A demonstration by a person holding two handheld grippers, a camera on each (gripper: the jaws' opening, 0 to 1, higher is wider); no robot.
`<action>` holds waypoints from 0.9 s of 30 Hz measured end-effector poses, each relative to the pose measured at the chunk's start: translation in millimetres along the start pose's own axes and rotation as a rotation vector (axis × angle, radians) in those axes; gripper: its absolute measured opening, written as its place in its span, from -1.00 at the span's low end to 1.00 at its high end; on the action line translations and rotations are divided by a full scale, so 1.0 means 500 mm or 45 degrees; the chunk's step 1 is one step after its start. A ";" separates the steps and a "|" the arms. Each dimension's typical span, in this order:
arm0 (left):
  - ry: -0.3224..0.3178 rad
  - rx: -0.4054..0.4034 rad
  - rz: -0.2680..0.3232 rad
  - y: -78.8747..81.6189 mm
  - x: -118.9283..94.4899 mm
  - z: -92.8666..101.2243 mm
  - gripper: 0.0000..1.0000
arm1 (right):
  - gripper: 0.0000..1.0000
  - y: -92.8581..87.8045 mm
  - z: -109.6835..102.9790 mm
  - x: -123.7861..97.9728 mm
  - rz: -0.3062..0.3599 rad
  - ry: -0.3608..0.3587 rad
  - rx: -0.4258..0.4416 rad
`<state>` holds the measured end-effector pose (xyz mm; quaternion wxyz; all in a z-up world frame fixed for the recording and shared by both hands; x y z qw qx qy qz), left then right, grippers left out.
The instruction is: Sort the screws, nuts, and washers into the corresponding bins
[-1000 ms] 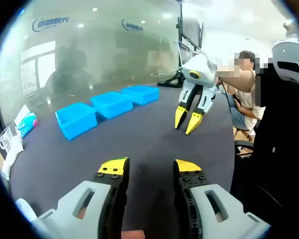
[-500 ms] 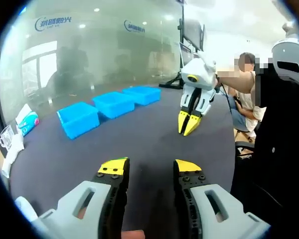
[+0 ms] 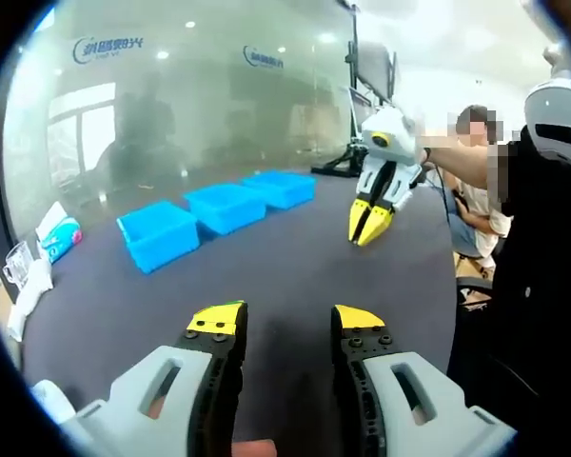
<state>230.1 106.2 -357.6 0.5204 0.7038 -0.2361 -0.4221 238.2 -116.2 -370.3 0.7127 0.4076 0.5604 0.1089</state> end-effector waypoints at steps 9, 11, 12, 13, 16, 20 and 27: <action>0.030 -0.003 0.030 0.016 0.004 -0.008 -0.33 | -0.93 0.023 0.081 -0.069 0.142 -0.149 0.074; 0.040 -0.005 0.038 0.020 0.004 -0.010 -0.33 | -0.93 0.029 0.096 -0.081 0.174 -0.178 0.085; 0.044 -0.010 0.043 0.021 0.004 -0.012 -0.33 | -0.93 0.033 0.104 -0.087 0.196 -0.198 0.092; 0.047 -0.019 0.048 0.023 0.005 -0.013 -0.33 | -0.93 0.036 0.111 -0.093 0.211 -0.212 0.094; 0.050 -0.021 0.045 0.023 0.008 -0.014 -0.33 | -0.93 0.051 0.135 -0.111 0.291 -0.259 0.130; 0.045 -0.020 0.046 0.025 0.012 -0.013 -0.33 | -0.93 0.074 0.176 -0.120 0.366 -0.320 0.156; 0.042 -0.024 0.054 0.027 0.016 -0.009 -0.33 | -0.93 0.116 0.257 -0.077 0.391 -0.358 0.190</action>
Point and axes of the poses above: the point that each gripper's makers call its tool centre point, and the gripper's own axes: x roughly forward along the fingers, z roughly to its right, y roughly out of its top, the point moved 4 cm from there along -x, roughly backward along the fingers, and after that the axes turned 4 degrees about x, right-handed, at the moved point
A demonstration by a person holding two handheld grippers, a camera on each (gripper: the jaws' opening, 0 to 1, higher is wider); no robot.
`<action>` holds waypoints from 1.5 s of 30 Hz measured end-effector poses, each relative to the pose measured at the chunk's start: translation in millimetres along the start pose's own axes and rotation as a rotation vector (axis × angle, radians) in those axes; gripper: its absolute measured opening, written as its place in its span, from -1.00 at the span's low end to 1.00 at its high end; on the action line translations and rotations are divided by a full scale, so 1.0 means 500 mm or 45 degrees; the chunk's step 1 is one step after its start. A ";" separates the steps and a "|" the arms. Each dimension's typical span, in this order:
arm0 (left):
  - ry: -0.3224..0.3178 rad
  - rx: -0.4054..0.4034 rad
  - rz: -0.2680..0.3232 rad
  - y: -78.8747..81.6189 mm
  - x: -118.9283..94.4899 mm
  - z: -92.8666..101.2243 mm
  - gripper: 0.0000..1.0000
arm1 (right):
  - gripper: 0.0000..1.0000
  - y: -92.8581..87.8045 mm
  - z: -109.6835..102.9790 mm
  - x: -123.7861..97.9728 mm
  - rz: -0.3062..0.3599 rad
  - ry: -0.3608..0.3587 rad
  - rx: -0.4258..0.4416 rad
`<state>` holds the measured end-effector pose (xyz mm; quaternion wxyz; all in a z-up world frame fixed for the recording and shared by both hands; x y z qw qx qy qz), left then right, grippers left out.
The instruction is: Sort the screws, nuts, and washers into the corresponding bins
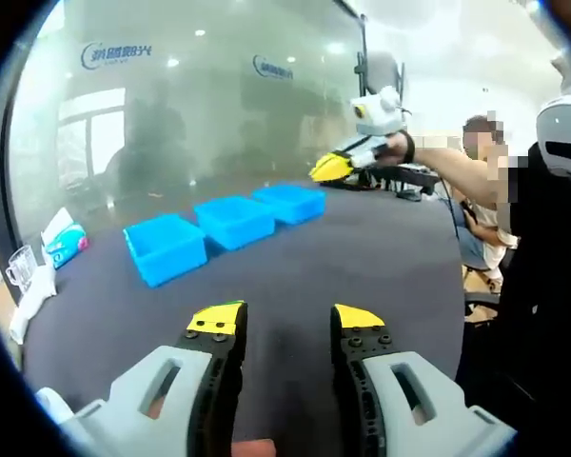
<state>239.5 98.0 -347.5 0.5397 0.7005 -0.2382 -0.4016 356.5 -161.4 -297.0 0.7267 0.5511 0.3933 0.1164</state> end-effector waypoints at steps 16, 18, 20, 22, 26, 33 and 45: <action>0.033 -0.022 0.004 -0.010 -0.013 -0.010 -0.33 | -0.93 0.019 0.079 0.174 -0.087 -0.101 0.056; 0.037 -0.022 0.003 -0.011 -0.014 -0.011 -0.33 | -0.93 0.019 0.089 0.188 -0.096 -0.113 0.058; 0.040 -0.025 0.002 -0.013 -0.016 -0.012 -0.33 | -0.93 0.021 0.095 0.198 -0.101 -0.119 0.066; 0.043 -0.027 0.000 -0.015 -0.018 -0.012 -0.33 | -0.93 0.020 0.096 0.209 -0.112 -0.120 0.069; 0.051 -0.031 -0.001 -0.018 -0.022 -0.014 -0.33 | -0.93 0.016 0.095 0.223 -0.131 -0.116 0.061; 0.057 -0.032 0.000 -0.018 -0.025 -0.015 -0.33 | -0.63 0.018 0.085 0.231 -0.112 -0.082 -0.007; 0.096 -0.049 0.026 -0.015 -0.029 -0.028 -0.33 | -0.39 0.023 0.048 0.161 -0.020 -0.075 -0.024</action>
Point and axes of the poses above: the point that each gripper's makers call its tool centre point, and the gripper's own axes: x roughly forward along the fingers, z roughly to its right, y roughly out of its top, the point moved 4 cm from there along -x, roughly backward along the fingers, and after that the axes turned 4 degrees about x, right-handed, at the moved point
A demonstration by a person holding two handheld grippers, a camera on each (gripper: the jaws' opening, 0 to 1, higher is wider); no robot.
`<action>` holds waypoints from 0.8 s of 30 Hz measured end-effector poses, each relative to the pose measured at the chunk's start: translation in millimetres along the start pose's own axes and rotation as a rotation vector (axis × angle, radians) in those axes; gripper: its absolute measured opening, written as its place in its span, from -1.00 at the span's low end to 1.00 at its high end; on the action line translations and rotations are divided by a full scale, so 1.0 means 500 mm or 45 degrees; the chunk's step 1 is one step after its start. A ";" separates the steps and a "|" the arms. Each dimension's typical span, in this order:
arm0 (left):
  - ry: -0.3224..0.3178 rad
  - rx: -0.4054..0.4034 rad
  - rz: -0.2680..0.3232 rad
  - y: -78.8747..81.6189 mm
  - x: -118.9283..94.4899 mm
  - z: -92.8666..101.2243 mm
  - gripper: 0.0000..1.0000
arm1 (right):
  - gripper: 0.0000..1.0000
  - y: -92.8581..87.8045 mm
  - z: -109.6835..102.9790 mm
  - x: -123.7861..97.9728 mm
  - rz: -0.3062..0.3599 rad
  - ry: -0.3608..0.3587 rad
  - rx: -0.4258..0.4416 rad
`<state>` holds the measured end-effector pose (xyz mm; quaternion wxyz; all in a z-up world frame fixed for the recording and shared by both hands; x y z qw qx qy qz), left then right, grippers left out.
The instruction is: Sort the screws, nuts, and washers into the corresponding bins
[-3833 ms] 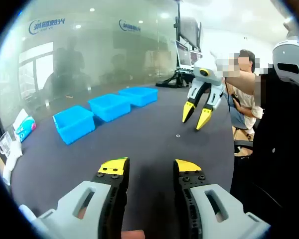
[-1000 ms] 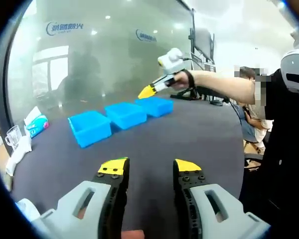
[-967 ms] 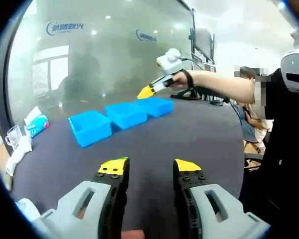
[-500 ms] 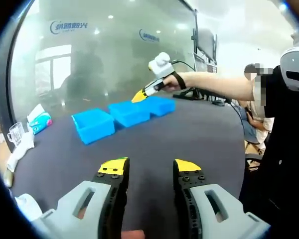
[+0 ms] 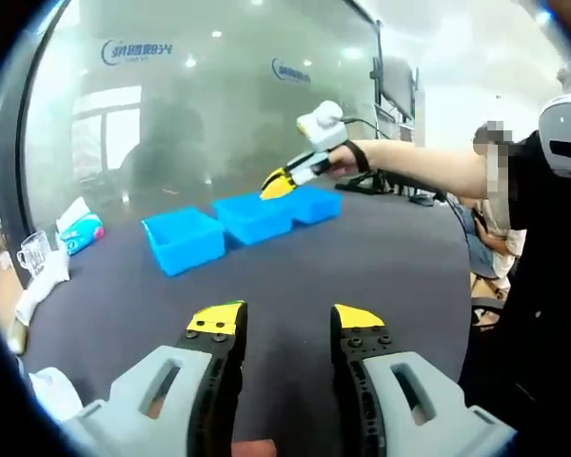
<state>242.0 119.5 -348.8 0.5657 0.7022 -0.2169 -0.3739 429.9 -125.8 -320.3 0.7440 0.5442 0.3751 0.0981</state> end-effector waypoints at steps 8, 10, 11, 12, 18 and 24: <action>0.077 -0.007 0.044 0.007 -0.006 -0.017 -0.25 | -0.34 -0.031 -0.042 -0.173 0.206 -0.067 0.048; 0.088 -0.010 0.056 0.007 -0.007 -0.017 -0.24 | -0.34 -0.052 -0.059 -0.219 0.238 -0.067 0.068; 0.095 -0.016 0.063 0.008 -0.007 -0.018 -0.24 | -0.34 -0.063 -0.067 -0.241 0.249 -0.080 0.072; 0.103 -0.016 0.067 0.008 -0.007 -0.019 -0.24 | -0.34 -0.070 -0.071 -0.256 0.262 -0.096 0.071; 0.119 -0.033 0.100 0.016 -0.007 -0.019 -0.24 | -0.30 -0.144 -0.107 -0.363 0.329 -0.160 0.131; 0.116 -0.040 0.121 0.020 -0.007 -0.007 -0.24 | -0.28 -0.202 -0.103 -0.434 0.384 -0.234 0.179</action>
Point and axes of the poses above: the point that each gripper's makers call its tool centre point, and the gripper's own axes: x roughly forward along the fingers, z roughly to its right, y roughly out of its top, the point moved 4 cm from there along -x, roughly backward along the fingers, and after that the axes turned 4 degrees about x, right-handed, at the moved point
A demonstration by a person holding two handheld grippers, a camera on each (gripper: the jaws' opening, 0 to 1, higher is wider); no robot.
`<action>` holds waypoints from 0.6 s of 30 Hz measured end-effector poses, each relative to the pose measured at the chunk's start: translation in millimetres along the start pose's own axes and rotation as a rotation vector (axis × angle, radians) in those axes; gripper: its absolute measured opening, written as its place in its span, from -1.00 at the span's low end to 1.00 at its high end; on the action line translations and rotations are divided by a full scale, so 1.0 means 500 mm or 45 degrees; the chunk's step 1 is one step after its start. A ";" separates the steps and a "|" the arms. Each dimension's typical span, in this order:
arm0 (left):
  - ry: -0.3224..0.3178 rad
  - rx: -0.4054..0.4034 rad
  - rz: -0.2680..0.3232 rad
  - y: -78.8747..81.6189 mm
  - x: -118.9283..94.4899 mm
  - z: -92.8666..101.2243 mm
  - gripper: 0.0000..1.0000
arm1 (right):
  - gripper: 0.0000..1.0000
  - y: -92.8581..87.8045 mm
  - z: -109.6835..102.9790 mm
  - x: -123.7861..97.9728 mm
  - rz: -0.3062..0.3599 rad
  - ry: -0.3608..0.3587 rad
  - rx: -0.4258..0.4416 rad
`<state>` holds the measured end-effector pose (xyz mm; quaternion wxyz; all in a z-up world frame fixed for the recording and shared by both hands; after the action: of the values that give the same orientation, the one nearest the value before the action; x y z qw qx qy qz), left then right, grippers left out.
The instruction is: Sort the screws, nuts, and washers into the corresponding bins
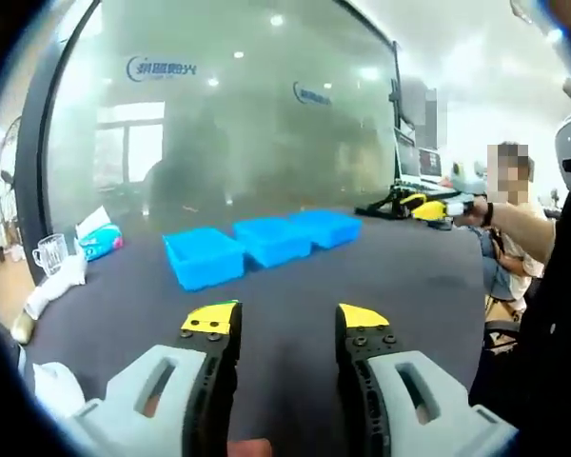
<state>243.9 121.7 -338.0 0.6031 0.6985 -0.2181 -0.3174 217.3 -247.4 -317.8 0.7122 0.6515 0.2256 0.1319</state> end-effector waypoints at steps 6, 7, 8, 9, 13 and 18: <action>0.015 -0.012 0.000 -0.008 -0.008 0.002 -0.24 | -0.28 -0.034 0.017 -0.030 -0.018 -0.037 0.043; 0.019 -0.009 -0.004 -0.009 -0.010 0.003 -0.24 | -0.28 -0.036 0.019 -0.032 -0.019 -0.040 0.049; 0.021 -0.005 -0.005 -0.010 -0.012 0.004 -0.24 | -0.28 -0.036 0.021 -0.035 -0.014 -0.048 0.051; 0.022 -0.006 -0.002 -0.010 -0.014 0.005 -0.24 | -0.28 -0.035 0.024 -0.036 -0.008 -0.053 0.055; 0.029 -0.013 0.003 -0.011 -0.019 0.006 -0.24 | -0.28 -0.028 0.018 -0.038 0.010 -0.052 0.060; 0.037 -0.021 0.006 -0.013 -0.024 0.005 -0.24 | -0.28 -0.024 0.017 -0.039 0.018 -0.053 0.060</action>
<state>233.2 129.2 -342.6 0.6127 0.6975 -0.2083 -0.3078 203.2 -265.6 -326.3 0.7002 0.6724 0.2091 0.1180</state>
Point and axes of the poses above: the point that each gripper's makers call its tool centre point, and the gripper's own axes: x roughly forward along the fingers, z roughly to its right, y roughly out of its top, the point moved 4 cm from there along -x, roughly backward along the fingers, and after that the axes turned 4 degrees about x, right-handed, at the moved point
